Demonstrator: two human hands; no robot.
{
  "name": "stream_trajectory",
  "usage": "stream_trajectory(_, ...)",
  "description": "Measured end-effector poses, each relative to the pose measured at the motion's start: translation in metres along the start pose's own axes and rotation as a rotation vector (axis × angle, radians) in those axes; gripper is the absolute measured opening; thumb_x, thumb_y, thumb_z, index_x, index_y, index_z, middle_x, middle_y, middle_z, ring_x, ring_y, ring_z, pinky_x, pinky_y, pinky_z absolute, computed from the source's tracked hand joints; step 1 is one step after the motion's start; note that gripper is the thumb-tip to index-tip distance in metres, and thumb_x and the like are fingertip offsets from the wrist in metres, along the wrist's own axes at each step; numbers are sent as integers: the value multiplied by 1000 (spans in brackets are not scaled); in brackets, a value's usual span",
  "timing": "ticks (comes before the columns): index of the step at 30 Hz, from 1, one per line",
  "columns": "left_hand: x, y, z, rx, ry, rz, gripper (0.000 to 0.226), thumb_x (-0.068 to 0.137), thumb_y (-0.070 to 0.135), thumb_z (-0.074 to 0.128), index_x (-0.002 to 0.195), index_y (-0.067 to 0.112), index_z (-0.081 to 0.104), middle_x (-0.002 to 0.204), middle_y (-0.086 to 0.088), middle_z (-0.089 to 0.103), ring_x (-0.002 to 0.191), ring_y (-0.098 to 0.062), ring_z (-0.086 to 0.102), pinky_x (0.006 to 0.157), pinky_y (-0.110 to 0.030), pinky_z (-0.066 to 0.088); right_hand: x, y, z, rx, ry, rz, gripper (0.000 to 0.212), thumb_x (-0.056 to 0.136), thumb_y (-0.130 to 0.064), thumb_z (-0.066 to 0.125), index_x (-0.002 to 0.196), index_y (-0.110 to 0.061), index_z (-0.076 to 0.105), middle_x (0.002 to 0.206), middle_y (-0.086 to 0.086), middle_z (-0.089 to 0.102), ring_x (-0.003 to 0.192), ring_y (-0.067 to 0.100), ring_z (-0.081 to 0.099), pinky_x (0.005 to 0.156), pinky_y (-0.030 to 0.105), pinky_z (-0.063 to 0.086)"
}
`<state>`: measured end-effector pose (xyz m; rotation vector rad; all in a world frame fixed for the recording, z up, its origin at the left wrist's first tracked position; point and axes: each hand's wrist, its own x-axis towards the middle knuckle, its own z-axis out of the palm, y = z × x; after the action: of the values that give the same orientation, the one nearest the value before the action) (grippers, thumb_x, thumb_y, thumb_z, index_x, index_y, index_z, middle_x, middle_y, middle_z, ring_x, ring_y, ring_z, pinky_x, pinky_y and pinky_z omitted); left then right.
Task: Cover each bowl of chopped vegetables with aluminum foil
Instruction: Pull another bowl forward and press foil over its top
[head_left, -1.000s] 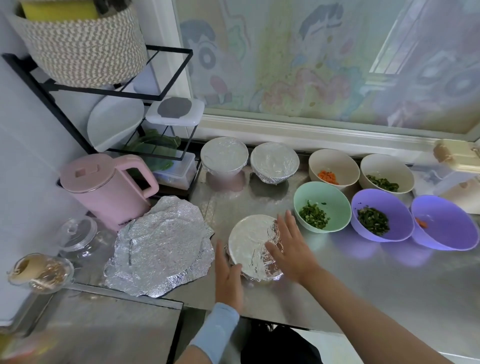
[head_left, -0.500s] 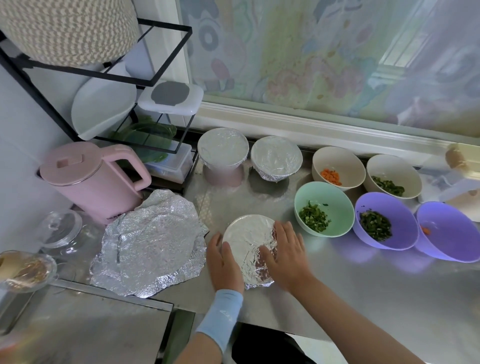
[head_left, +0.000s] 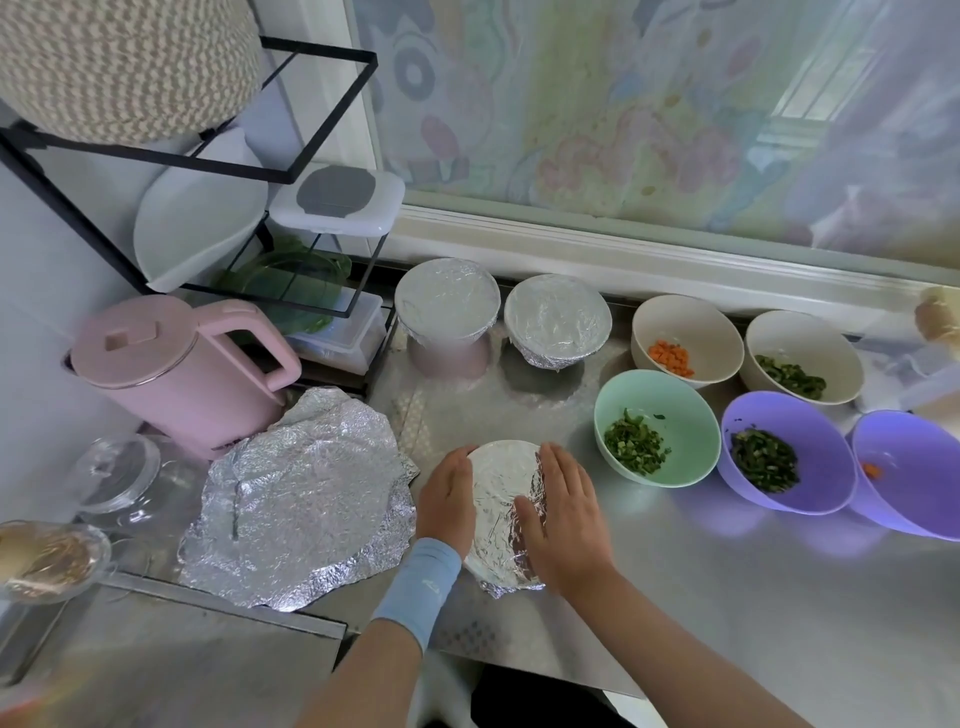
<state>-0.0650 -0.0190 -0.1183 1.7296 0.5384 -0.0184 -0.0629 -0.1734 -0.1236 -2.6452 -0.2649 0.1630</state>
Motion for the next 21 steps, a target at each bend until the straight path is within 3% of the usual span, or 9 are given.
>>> stream_trajectory(2,6,1,-4,126,-40,-6,28,102,24,41,116,24,65,115,7,67,104,-11,60,85,-20,46,0,-1,-2,-14,-9,-10,78,88,-55,28,153,-12,24,159,2,24,146,19,16,118,25,6)
stream_trajectory(4,16,1,-10,327,-104,98,33,100,29,42,129,24,59,127,8,61,116,-11,54,100,-30,43,1,-1,-4,-22,-16,-19,79,87,-55,30,153,-12,24,158,2,25,146,20,18,118,28,9)
stream_trajectory(6,25,4,-10,479,-191,271,43,98,35,38,136,23,54,134,10,55,125,-8,48,106,-29,38,2,-1,-4,-31,-21,-20,81,87,-57,30,154,-13,22,159,1,23,145,20,19,118,30,14)
stream_trajectory(8,27,7,-6,523,-264,330,41,100,33,37,135,24,54,132,10,57,121,-7,51,102,-24,38,1,0,-3,-38,-25,-10,81,87,-58,31,154,-15,21,159,0,22,144,20,20,117,32,17)
stream_trajectory(12,30,8,-2,515,-212,271,32,101,26,42,128,23,60,123,8,63,112,-10,57,96,-27,43,1,1,0,-22,2,-4,78,87,-55,35,153,-14,25,157,1,27,141,21,26,115,33,23)
stream_trajectory(16,27,13,-5,451,-188,139,36,97,38,36,117,29,64,109,13,68,101,-11,62,90,-32,49,5,5,-5,-22,-16,-59,77,89,-56,30,154,-16,22,158,1,25,143,20,24,117,37,23)
stream_trajectory(21,-2,3,-13,371,-121,22,38,103,26,36,136,21,53,133,0,59,122,-19,54,103,-34,43,-7,6,-16,36,97,3,63,95,-44,30,152,-16,27,156,4,27,143,21,24,118,33,17)
